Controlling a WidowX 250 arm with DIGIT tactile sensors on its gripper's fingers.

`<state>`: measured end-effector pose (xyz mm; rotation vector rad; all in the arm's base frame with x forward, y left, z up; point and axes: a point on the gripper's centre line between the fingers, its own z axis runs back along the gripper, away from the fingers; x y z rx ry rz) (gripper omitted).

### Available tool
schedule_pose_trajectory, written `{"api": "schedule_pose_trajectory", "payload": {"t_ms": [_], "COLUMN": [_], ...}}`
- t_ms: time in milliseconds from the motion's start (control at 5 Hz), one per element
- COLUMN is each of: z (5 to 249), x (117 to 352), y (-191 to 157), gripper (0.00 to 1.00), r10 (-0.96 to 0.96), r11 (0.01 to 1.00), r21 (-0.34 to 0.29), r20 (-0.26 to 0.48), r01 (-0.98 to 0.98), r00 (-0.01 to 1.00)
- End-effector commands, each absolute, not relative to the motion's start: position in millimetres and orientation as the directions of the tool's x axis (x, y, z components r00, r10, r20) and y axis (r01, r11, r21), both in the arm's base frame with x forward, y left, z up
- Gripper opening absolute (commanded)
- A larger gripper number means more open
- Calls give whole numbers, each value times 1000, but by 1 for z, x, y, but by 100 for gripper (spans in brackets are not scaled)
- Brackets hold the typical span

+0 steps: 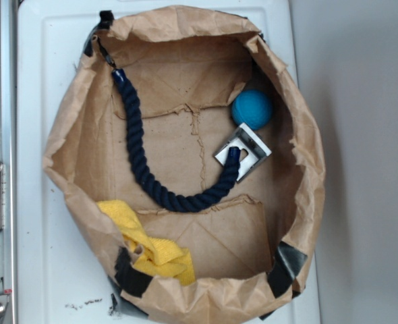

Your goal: Grab the blue rope.

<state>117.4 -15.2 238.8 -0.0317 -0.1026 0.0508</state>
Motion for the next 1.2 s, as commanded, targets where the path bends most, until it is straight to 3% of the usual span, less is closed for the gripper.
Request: {"api": "schedule_pose_trajectory", "payload": {"t_ms": [0,400,800,1000], "z": [239,218,196,179], "x": [117,149,189,221], "y": [-15,-26,-24,-7], "gripper": [100,100,100,100], "r10": [52,64,8,-40], "r11": [998,995,994,991], "r21": [-34,71,106,132], "r20": [102,72,66,95], "r01": [-49,-69,-15,27], "r00": [993,995,998,995]}}
